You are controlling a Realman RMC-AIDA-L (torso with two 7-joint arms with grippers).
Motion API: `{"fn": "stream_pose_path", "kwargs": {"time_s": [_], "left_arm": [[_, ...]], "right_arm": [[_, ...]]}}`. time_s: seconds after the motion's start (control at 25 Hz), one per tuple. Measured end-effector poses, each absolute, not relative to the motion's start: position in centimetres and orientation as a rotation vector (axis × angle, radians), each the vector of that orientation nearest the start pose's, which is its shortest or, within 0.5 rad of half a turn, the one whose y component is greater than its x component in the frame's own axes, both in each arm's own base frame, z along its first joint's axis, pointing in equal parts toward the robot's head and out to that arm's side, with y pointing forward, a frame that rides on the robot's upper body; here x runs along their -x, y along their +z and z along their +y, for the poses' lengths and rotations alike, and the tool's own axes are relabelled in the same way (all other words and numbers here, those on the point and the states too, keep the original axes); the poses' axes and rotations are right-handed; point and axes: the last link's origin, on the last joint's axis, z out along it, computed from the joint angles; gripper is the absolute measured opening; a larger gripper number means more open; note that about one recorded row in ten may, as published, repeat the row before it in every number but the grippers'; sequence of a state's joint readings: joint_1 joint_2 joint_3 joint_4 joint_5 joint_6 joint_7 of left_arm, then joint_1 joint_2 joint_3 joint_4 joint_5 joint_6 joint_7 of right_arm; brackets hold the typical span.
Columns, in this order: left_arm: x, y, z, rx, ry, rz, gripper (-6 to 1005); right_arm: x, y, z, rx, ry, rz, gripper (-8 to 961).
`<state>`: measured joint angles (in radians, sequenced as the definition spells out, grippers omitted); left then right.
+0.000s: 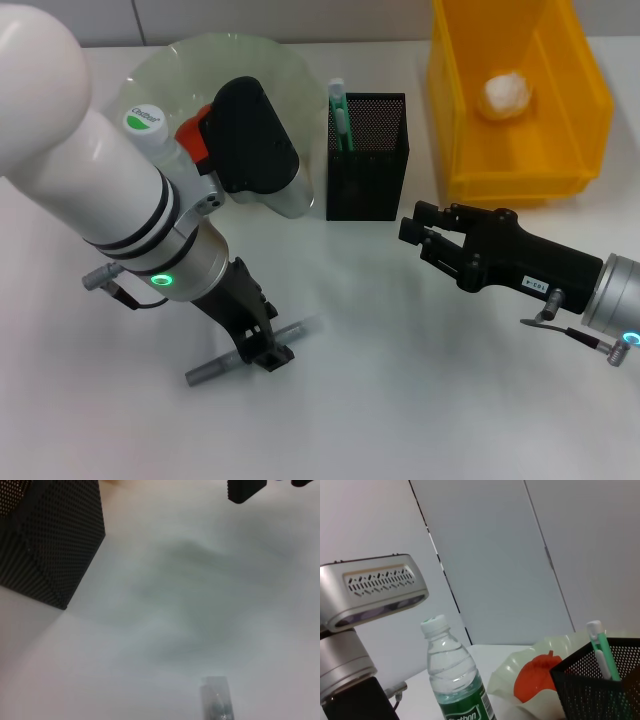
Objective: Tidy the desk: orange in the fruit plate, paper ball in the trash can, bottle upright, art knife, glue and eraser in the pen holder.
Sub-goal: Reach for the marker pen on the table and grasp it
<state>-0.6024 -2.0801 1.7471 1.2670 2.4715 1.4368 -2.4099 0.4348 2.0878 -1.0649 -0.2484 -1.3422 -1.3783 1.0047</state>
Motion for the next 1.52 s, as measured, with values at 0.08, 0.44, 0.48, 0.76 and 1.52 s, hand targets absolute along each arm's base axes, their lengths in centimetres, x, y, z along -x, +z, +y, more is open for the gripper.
{"fn": "stream_pose_path", "kwargs": {"time_s": [0.08,0.44,0.48,0.76,1.52], "left_arm": [[16.72,-7.54,31.69,2.905,0.677,-0.473,537],[17.01,-7.93,31.53,2.898,0.727,-0.438,537],[17.02,-7.93,31.54,2.898,0.728,-0.439,537],[17.19,-8.00,31.58,2.900,0.739,-0.438,501],[17.43,-8.25,32.00,2.894,0.754,-0.438,271]], "right_arm": [[-28.16,-6.29,29.08,2.458,0.975,0.745,306],[-28.16,-6.34,29.30,2.456,0.963,0.746,306],[-28.13,-6.35,29.33,2.457,0.963,0.745,306],[-28.05,-6.40,29.41,2.459,0.963,0.745,306],[-27.98,-6.44,29.66,2.459,0.954,0.742,306]]}}
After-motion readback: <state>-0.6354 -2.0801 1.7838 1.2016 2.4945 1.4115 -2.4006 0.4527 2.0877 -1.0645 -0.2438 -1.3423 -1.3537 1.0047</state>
